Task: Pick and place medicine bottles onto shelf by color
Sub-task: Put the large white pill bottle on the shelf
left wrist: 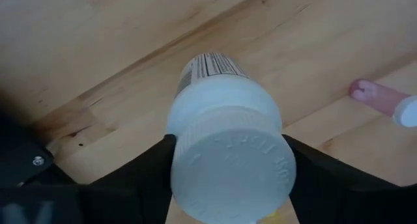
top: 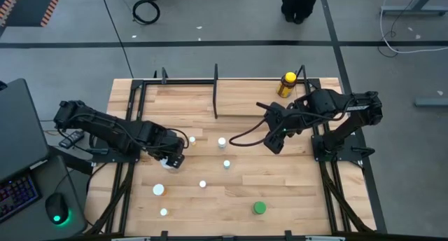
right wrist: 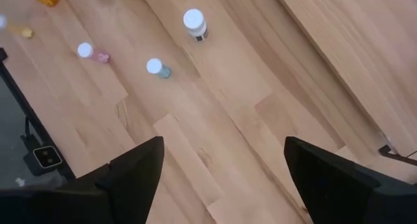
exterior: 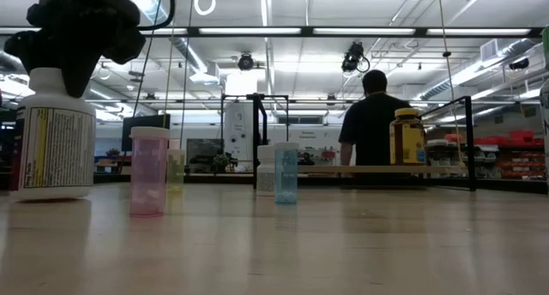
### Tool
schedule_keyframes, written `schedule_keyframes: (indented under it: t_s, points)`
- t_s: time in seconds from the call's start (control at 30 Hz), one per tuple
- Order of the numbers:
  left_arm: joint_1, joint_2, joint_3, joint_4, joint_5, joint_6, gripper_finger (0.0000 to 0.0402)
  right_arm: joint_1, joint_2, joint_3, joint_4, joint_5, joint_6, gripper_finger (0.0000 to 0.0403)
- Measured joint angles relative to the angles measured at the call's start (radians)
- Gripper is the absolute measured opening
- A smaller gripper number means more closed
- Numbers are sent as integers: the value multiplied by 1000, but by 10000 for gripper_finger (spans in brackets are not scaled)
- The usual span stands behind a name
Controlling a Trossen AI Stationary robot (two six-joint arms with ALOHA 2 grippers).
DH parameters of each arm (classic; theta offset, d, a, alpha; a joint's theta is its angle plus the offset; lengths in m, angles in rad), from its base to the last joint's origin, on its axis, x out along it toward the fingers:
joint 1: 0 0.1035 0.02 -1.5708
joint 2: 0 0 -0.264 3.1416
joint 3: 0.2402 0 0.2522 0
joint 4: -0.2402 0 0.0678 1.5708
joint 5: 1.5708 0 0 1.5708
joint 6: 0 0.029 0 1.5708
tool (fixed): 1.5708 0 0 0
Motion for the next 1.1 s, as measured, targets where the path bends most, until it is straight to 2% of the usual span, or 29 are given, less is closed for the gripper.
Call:
schedule_keyframes:
  t_s: [0.17, 0.37, 0.67, 0.87, 1.1]
  points:
    - [15, 2, 48, -2, -3, 30, 261, 0, 0, 0, 0, 0, 23, 324]
    - [62, 2, 148, -19, -4, 137, 243, 0, 0, 0, 0, 0, 60, 324]
    - [169, 2, 377, -189, -53, 362, 248, -7, 0, 0, 0, -2, 168, 324]
    - [238, 20, 523, -220, -64, 514, 243, -7, 0, 0, 0, -6, 218, 324]
    - [290, 51, 662, -229, -63, 637, 249, -11, 0, 0, 101, 6, 67, 324]
